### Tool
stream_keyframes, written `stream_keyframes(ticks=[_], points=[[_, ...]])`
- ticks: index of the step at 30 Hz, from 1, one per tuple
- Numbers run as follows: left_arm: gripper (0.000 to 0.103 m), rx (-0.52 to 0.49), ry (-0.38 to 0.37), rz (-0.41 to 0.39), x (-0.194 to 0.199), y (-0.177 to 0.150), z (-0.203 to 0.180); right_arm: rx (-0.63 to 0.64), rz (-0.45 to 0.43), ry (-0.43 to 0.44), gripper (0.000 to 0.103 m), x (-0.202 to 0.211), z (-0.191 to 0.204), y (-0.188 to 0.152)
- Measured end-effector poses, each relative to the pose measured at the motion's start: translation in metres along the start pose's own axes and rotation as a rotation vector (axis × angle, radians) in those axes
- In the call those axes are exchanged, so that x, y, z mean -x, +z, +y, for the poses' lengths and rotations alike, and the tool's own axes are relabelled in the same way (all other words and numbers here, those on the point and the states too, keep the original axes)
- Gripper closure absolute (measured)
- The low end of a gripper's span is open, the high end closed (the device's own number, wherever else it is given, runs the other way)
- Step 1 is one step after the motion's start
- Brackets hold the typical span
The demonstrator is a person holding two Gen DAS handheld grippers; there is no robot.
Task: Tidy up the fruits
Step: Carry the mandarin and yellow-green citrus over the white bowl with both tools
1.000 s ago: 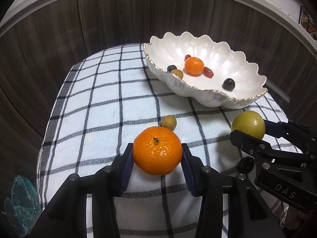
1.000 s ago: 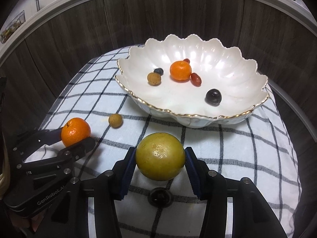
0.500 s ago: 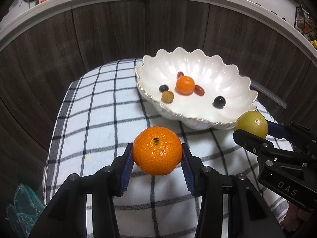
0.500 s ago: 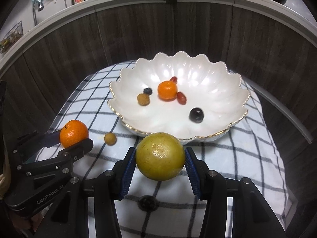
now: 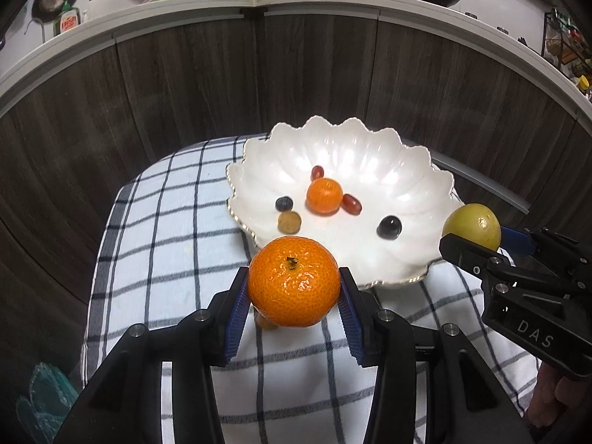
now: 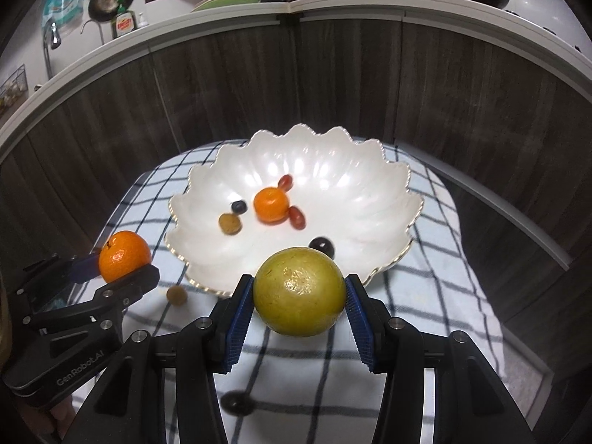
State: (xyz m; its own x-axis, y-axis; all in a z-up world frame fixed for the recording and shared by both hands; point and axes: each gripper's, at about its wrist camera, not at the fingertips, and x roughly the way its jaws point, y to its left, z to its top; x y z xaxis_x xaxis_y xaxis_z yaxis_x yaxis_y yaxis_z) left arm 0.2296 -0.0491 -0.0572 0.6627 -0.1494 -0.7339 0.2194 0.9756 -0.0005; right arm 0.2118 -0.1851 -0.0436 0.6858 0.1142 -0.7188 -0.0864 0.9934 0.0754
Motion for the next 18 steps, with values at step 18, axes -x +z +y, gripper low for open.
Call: stream_keyframes(ticks=[18], points=[[0.058,-0.024,0.005,-0.003,-0.019,0.039,-0.018,-0.033,-0.036,-0.029,0.053,-0.009,-0.035,0.035]])
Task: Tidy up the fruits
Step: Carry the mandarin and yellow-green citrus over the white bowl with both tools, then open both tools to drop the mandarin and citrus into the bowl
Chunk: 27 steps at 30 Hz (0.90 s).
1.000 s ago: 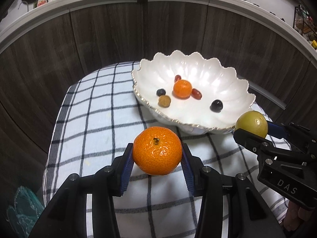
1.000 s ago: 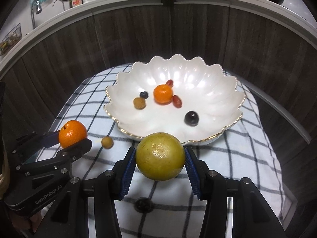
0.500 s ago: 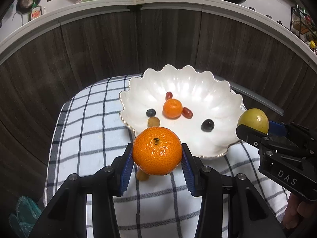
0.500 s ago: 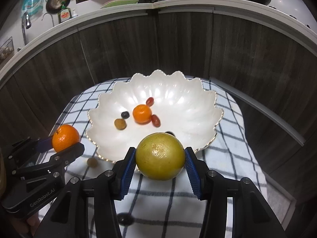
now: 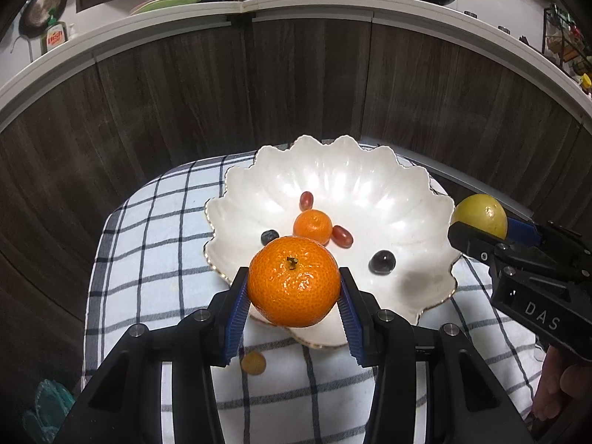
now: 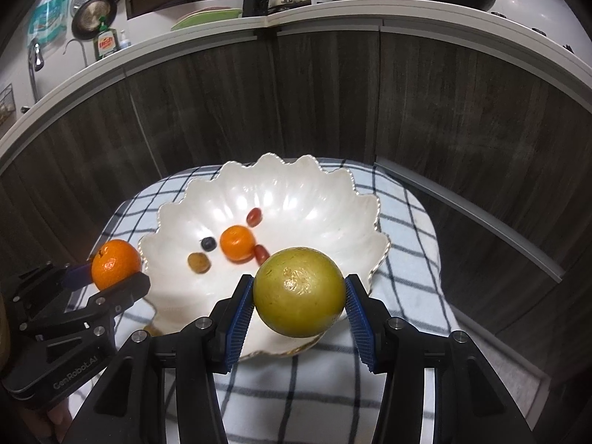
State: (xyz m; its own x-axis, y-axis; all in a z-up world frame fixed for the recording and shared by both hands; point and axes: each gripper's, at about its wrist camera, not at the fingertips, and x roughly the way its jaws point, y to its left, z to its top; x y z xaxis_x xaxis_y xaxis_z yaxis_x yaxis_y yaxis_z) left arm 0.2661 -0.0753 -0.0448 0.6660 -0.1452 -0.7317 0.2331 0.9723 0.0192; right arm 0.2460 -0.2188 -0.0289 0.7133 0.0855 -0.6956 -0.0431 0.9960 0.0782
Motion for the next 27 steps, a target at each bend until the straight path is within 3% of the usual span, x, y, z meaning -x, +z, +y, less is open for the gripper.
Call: stream_keyframes(ticks=[27], points=[[0.058,0.007,0.018,0.097,-0.057,0.011,-0.008,-0.013,0.058,-0.032,0.053,-0.055,-0.025,0.022]])
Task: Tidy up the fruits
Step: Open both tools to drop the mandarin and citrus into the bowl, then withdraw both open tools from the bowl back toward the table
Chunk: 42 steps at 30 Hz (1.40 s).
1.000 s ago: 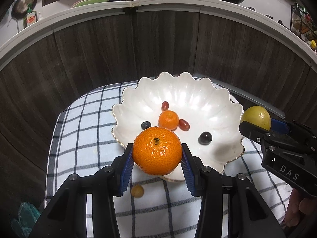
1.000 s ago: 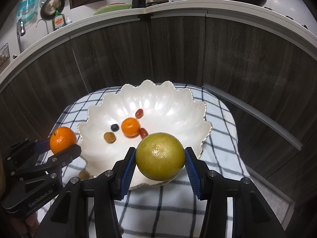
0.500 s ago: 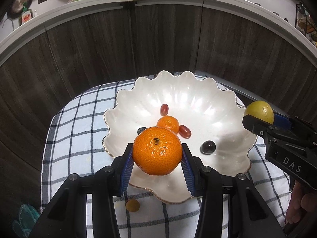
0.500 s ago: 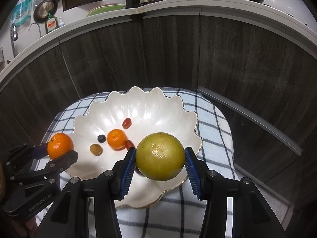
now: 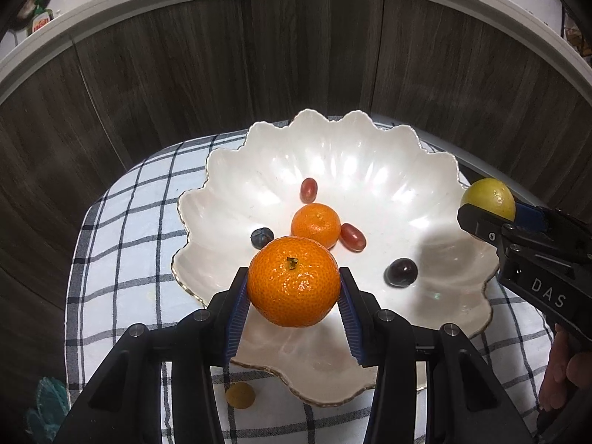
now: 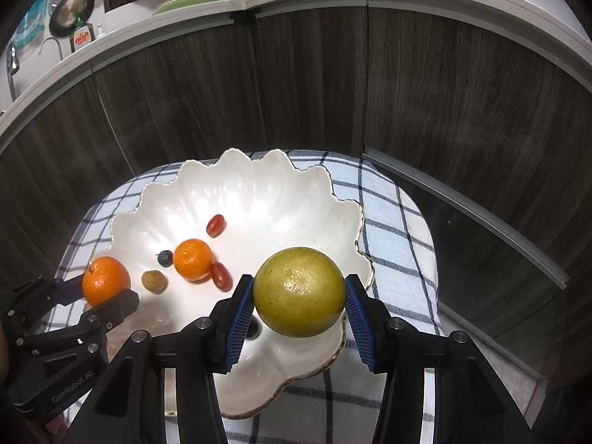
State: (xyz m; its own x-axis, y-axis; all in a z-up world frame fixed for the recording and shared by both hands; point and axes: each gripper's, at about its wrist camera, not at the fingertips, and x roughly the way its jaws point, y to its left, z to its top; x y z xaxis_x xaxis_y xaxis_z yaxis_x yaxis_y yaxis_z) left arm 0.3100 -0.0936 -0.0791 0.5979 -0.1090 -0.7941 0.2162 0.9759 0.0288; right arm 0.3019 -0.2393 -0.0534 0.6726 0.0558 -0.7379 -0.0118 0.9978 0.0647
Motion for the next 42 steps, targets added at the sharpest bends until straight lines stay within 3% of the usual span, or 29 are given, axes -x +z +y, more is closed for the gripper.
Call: stream_keyframes(ticks=[9,10,11,12,14,18,22,42], points=[[0.056,0.003,0.008,0.034,-0.009,-0.001,0.002,0.001,0.026,-0.029,0.052,-0.011,-0.001,-0.002],[0.05,0.003,0.009,0.035,-0.009,-0.001,0.002,0.001,0.028,-0.034,0.052,-0.011,-0.001,-0.002],[0.037,0.003,0.012,0.027,-0.007,-0.001,0.002,0.003,0.025,-0.039,0.051,-0.011,-0.001,-0.002],[0.032,0.005,0.017,0.017,-0.005,0.0,0.002,0.005,0.018,-0.041,0.043,-0.01,0.0,-0.002],[0.03,0.009,0.021,-0.002,-0.001,0.002,0.004,0.006,0.002,-0.053,0.032,-0.007,0.0,0.0],[0.028,0.011,0.025,-0.004,0.002,0.003,0.006,-0.009,-0.015,-0.065,0.031,-0.002,-0.002,0.003],[0.019,0.013,0.033,-0.021,0.008,0.004,0.009,-0.019,-0.031,-0.072,0.023,0.003,-0.003,0.004],[0.017,-0.004,0.05,-0.065,0.038,0.004,0.018,-0.018,-0.07,-0.076,0.021,0.03,0.009,0.004]])
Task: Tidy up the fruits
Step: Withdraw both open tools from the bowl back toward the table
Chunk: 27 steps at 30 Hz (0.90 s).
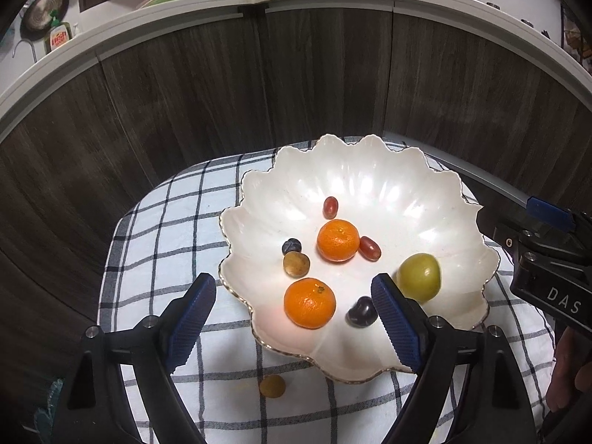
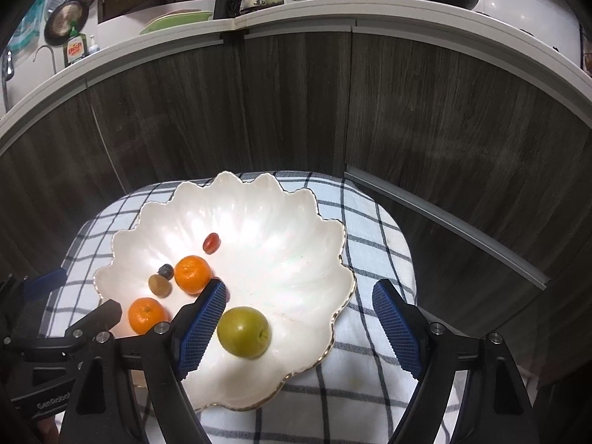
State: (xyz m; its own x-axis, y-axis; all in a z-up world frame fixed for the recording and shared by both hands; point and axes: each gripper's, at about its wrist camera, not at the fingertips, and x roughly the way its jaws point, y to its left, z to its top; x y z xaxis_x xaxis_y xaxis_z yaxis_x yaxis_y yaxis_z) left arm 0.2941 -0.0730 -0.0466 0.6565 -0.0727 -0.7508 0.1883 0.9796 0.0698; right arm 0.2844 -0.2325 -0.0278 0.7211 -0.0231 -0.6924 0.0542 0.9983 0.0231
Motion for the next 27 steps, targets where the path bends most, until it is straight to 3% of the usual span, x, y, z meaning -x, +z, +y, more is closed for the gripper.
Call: stream_keyframes(ticks=[27], points=[[0.017,-0.06,-0.03,-0.036,0.026,-0.023,0.026,-0.078,-0.015,-0.062,0.021,0.04,0.028,-0.034]])
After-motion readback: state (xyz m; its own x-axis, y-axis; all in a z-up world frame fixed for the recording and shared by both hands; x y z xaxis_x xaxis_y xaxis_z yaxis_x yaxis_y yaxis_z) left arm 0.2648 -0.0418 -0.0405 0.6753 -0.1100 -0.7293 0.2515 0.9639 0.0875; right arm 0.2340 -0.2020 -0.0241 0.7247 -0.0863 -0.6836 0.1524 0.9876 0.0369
